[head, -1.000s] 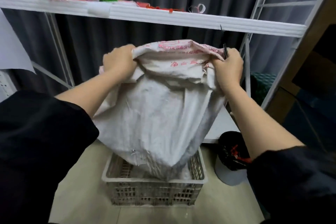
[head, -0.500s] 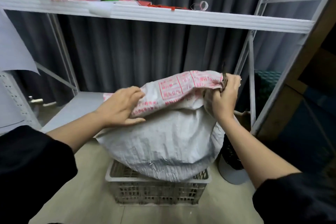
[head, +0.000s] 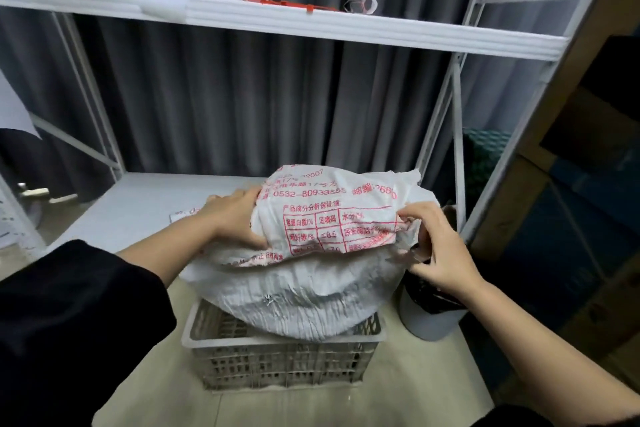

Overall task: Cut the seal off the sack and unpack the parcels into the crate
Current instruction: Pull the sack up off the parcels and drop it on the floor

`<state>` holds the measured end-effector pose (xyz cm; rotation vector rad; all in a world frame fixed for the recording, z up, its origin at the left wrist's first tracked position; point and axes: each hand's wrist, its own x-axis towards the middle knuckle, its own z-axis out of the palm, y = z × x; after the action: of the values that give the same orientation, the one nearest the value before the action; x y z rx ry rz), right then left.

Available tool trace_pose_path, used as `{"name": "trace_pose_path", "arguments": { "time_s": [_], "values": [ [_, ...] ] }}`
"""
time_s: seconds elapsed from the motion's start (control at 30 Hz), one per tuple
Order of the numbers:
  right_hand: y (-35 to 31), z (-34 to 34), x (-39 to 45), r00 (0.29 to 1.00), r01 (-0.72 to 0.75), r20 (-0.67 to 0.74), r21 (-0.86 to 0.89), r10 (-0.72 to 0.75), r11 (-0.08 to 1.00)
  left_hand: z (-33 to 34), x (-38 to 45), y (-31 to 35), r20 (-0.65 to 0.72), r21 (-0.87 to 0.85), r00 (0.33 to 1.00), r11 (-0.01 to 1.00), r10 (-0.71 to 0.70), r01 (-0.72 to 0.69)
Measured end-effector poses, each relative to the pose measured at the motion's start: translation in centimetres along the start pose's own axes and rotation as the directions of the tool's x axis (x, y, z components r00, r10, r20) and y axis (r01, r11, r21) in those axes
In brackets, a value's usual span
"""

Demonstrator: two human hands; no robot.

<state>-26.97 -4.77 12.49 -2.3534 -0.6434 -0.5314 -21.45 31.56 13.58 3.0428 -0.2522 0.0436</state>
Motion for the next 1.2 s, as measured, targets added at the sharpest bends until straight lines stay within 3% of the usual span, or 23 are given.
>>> {"name": "trace_pose_path", "arguments": {
  "time_s": [0.07,0.13,0.2,0.27,0.33,0.4,0.5,0.6,0.7,0.77,0.87,1.0,1.07,1.17,1.2],
  "values": [
    [-1.1,-1.0,1.1,0.994,-0.032,-0.097,0.156,0.047,0.987,1.3,0.2,0.5,-0.124,0.028,0.992,0.999,-0.025,0.029],
    [-3.0,-2.8,3.4,0.990,-0.025,-0.135,0.123,0.042,0.992,1.8,0.2,1.0,-0.205,0.029,0.978,0.998,-0.047,0.054],
    [-4.8,-4.4,6.0,0.999,-0.034,0.032,-0.160,0.039,0.987,2.0,0.0,1.4,-0.265,0.005,0.962,0.998,-0.060,0.063],
    [-5.6,-4.2,7.9,0.958,-0.017,0.249,-0.442,0.140,0.897,2.0,-0.2,1.9,-0.327,-0.029,0.943,0.998,-0.068,0.062],
    [-4.9,-2.3,8.3,0.901,0.011,0.369,-0.544,0.228,0.839,1.7,-0.5,2.3,-0.392,-0.097,0.914,0.992,-0.108,0.076],
    [-3.2,0.0,7.7,0.871,-0.029,0.406,-0.521,0.277,0.853,1.1,-0.7,2.4,-0.443,-0.193,0.879,0.976,-0.176,0.099],
    [-1.3,2.8,6.6,0.904,-0.168,0.313,-0.363,0.290,0.916,0.3,-0.4,1.8,-0.433,-0.235,0.877,0.965,-0.209,0.114],
    [-0.9,4.9,6.3,0.930,-0.304,0.130,-0.255,0.344,0.918,-0.1,-0.9,0.1,-0.132,-0.211,0.969,0.961,-0.210,0.180],
    [-0.8,5.6,5.9,0.942,-0.320,0.033,-0.219,0.334,0.922,0.6,-2.8,-1.7,0.054,-0.085,0.969,0.966,-0.239,0.243],
    [-0.9,5.4,6.1,0.950,-0.307,-0.008,-0.215,0.313,0.927,1.1,-3.4,-2.0,-0.008,-0.021,0.971,0.971,-0.238,0.238],
    [-2.0,2.7,8.4,0.956,-0.294,-0.067,-0.270,0.287,0.917,-1.7,-2.7,-1.5,-0.284,0.030,0.934,0.972,-0.215,0.233],
    [-4.4,-2.2,11.7,0.971,-0.222,-0.159,-0.342,0.177,0.913,-8.4,-1.8,-1.6,-0.633,0.074,0.762,0.969,-0.136,0.235],
    [-4.9,-3.0,12.1,0.965,-0.242,-0.174,-0.326,0.194,0.914,-9.2,-1.9,-1.4,-0.651,0.039,0.744,0.972,-0.152,0.232],
    [-5.3,-3.5,12.4,0.975,-0.205,-0.002,-0.386,0.222,0.899,-10.0,-2.3,-1.9,-0.509,0.071,0.848,0.974,-0.148,0.213],
    [-5.5,-3.9,12.6,0.979,-0.193,-0.009,-0.383,0.205,0.903,-11.0,-2.5,-2.2,-0.531,0.067,0.836,0.976,-0.140,0.207]
  ]
}}
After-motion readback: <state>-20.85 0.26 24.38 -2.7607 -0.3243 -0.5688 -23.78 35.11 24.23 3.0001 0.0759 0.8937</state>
